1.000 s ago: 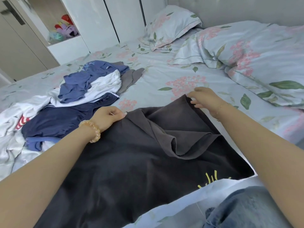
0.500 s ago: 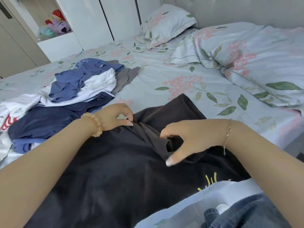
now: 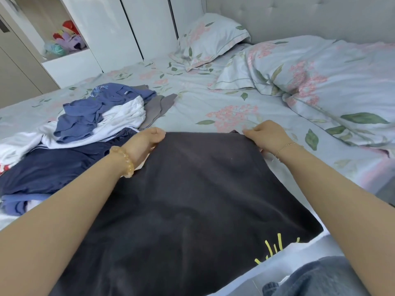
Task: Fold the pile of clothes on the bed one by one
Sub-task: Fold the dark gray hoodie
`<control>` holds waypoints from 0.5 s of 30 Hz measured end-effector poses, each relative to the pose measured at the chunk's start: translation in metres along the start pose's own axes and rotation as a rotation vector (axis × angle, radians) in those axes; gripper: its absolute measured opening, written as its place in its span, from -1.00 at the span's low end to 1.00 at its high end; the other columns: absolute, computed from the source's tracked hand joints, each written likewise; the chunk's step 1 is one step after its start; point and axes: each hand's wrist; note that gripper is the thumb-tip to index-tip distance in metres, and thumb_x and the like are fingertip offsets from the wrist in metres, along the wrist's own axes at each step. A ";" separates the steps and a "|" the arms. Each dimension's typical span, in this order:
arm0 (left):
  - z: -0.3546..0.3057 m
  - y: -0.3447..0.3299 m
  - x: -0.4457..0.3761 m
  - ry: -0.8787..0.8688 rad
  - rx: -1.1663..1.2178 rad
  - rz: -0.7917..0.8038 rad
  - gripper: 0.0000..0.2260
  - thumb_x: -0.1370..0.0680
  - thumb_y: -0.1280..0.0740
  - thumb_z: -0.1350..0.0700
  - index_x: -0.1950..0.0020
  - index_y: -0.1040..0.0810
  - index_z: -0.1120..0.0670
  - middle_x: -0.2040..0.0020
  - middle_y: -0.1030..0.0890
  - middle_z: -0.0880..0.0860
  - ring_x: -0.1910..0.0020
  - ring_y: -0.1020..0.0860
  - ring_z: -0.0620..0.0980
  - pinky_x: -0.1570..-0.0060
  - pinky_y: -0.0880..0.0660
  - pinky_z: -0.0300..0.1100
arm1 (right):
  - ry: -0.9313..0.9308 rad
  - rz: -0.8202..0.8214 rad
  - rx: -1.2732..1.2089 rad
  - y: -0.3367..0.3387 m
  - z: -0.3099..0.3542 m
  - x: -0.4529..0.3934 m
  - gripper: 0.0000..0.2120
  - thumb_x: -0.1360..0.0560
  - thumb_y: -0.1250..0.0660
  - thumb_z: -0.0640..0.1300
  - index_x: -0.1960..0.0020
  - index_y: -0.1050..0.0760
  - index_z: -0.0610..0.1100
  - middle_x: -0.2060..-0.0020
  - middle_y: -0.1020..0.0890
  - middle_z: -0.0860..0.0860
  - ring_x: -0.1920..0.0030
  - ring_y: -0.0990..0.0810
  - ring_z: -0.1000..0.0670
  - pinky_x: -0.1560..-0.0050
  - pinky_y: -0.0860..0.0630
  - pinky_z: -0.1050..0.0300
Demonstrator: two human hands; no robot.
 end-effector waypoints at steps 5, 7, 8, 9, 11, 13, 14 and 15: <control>0.025 0.003 -0.009 -0.046 -1.039 -0.134 -0.62 -0.37 -0.10 -0.34 0.06 -0.52 -0.13 0.04 -0.58 -0.16 -0.07 -0.44 -0.09 -0.16 -0.10 -0.12 | 0.150 0.067 -0.199 -0.012 -0.002 -0.004 -0.57 -0.51 -0.24 0.29 0.07 -0.49 -0.10 0.09 -0.54 0.07 0.08 -0.51 0.06 0.03 -0.39 0.14; 0.024 0.002 -0.007 -0.060 -0.944 -0.080 -0.53 -0.32 -0.15 -0.43 0.08 -0.56 -0.11 0.08 -0.56 -0.12 -0.04 -0.46 -0.07 -0.21 -0.15 -0.12 | 0.229 0.143 -0.229 -0.014 0.003 0.000 -0.57 -0.47 -0.34 0.24 -0.22 -0.50 0.01 -0.15 -0.49 0.16 -0.14 -0.46 0.13 -0.06 -0.35 0.25; 0.025 0.003 -0.006 -0.079 -0.894 -0.051 -0.51 -0.30 -0.20 -0.44 0.10 -0.57 -0.08 0.09 -0.57 -0.06 -0.04 -0.48 -0.04 -0.24 -0.22 -0.10 | 0.299 0.158 -0.195 -0.016 0.005 -0.001 -0.59 -0.45 -0.40 0.19 -0.20 -0.53 -0.01 -0.17 -0.51 0.15 -0.16 -0.47 0.12 -0.06 -0.37 0.28; 0.025 0.004 -0.005 -0.109 -0.817 -0.019 -0.52 -0.33 -0.27 -0.41 0.11 -0.58 -0.02 0.08 -0.58 0.01 -0.04 -0.51 -0.02 -0.24 -0.30 -0.09 | 0.379 0.149 -0.133 -0.018 0.004 -0.004 -0.65 -0.43 -0.44 0.15 -0.09 -0.59 -0.07 -0.14 -0.56 0.09 -0.14 -0.50 0.09 -0.06 -0.41 0.26; 0.022 0.004 -0.001 -0.142 -0.551 0.035 -0.66 -0.48 -0.39 -0.17 0.13 -0.56 0.13 0.12 -0.60 0.07 0.07 -0.55 -0.07 -0.12 -0.40 -0.14 | 0.493 0.124 -0.007 -0.022 0.003 -0.011 -0.72 -0.43 -0.47 0.06 0.12 -0.62 -0.17 0.00 -0.63 -0.01 -0.06 -0.56 -0.01 -0.12 -0.46 0.11; 0.011 0.003 0.007 -0.159 -0.300 0.069 -0.82 -0.55 -0.34 0.07 0.14 -0.53 0.18 0.25 -0.60 0.00 0.22 -0.54 -0.14 0.07 -0.45 -0.24 | 0.524 0.114 0.001 -0.018 0.006 -0.013 -0.71 -0.46 -0.45 0.02 0.20 -0.59 -0.22 0.17 -0.64 -0.04 0.10 -0.58 -0.01 -0.02 -0.50 0.07; 0.006 0.003 0.010 -0.171 -0.220 0.090 -0.83 -0.55 -0.35 0.08 0.13 -0.54 0.17 0.25 -0.60 0.00 0.24 -0.55 -0.12 0.11 -0.46 -0.26 | 0.538 0.096 -0.015 -0.014 0.010 -0.012 -0.68 -0.49 -0.42 0.01 0.24 -0.53 -0.24 0.26 -0.60 -0.04 0.21 -0.53 -0.01 0.11 -0.48 0.12; 0.003 0.005 0.012 -0.190 -0.161 0.121 -0.80 -0.53 -0.38 0.03 0.11 -0.56 0.18 0.22 -0.60 0.04 0.21 -0.56 -0.08 0.11 -0.48 -0.26 | 0.551 0.081 -0.032 -0.009 0.015 -0.010 -0.66 -0.51 -0.39 0.00 0.27 -0.46 -0.24 0.34 -0.51 -0.02 0.30 -0.45 0.01 0.23 -0.39 0.17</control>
Point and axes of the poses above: each hand's wrist, its own x-axis away from the middle knuckle, its own y-axis out of the back of the hand, z = x × y
